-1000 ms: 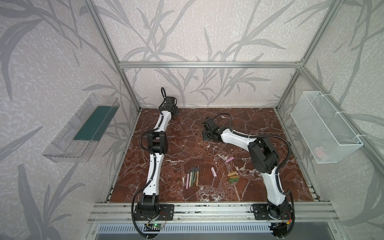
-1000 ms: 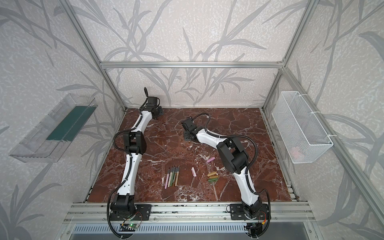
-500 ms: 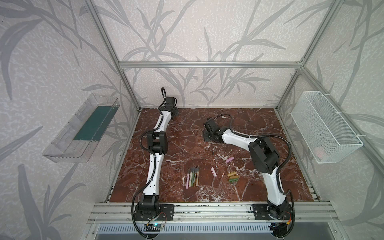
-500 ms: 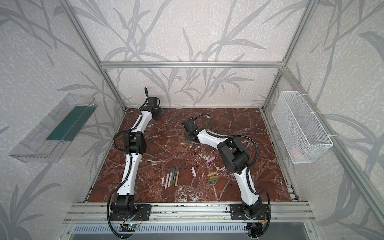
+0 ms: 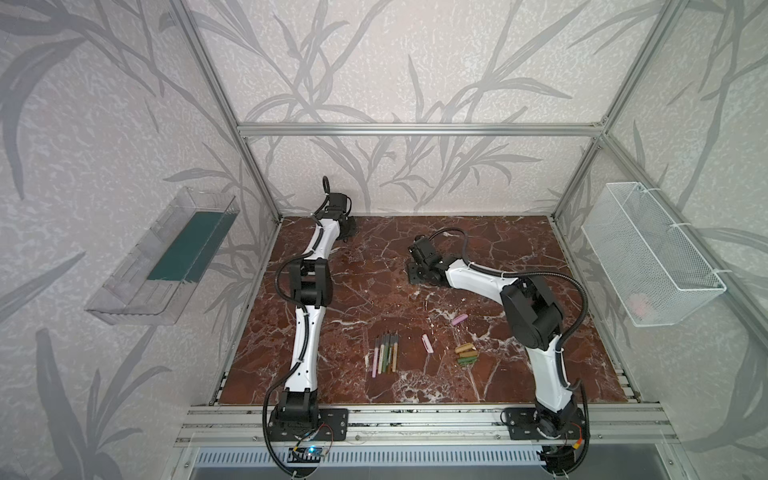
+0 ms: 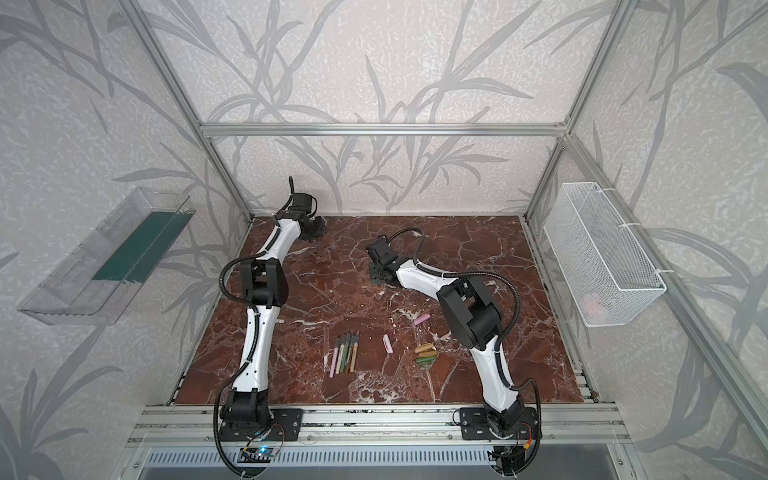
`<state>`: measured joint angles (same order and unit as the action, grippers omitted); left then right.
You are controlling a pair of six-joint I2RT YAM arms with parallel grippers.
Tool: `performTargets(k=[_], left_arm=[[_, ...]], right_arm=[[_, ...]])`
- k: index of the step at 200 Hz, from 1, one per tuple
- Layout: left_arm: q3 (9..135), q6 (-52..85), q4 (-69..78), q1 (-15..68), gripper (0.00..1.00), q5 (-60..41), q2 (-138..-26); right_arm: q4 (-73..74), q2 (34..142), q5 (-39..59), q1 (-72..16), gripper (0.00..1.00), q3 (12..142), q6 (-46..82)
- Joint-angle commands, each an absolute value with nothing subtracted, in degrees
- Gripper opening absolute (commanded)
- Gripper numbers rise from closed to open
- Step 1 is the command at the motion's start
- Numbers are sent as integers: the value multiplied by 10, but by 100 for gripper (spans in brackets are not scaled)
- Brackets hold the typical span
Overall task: Insert the pens into the pen caps
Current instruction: 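Grasp the cap upright with the left gripper while the right gripper grasps the pen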
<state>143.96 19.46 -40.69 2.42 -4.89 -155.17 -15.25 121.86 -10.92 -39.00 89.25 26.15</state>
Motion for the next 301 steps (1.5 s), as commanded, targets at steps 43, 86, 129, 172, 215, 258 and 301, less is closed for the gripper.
performTargets(k=[43, 86, 129, 172, 215, 258, 301], left_arm=[[1102, 192, -398, 73, 10, -93, -1346], [882, 206, -311, 106, 10, -114, -1209], [756, 216, -265, 132, 10, -125, -1126], [692, 212, -268, 149, 10, -116, -1062], [672, 211, -270, 157, 15, -107, -1036], [676, 219, -251, 156, 27, -82, -1010], [759, 237, -241, 159, 36, -83, -1038]], right_arm=[[-218, 1253, -126, -401, 59, 953, 244], [-247, 1298, -139, -410, 56, 990, 228], [-287, 1335, -165, -410, 51, 1035, 206], [-292, 1349, -170, -410, 44, 1039, 207], [-303, 1356, -181, -410, 40, 1050, 215], [-303, 1357, -172, -409, 21, 1050, 213], [-291, 1326, -180, -404, 7, 1019, 219]])
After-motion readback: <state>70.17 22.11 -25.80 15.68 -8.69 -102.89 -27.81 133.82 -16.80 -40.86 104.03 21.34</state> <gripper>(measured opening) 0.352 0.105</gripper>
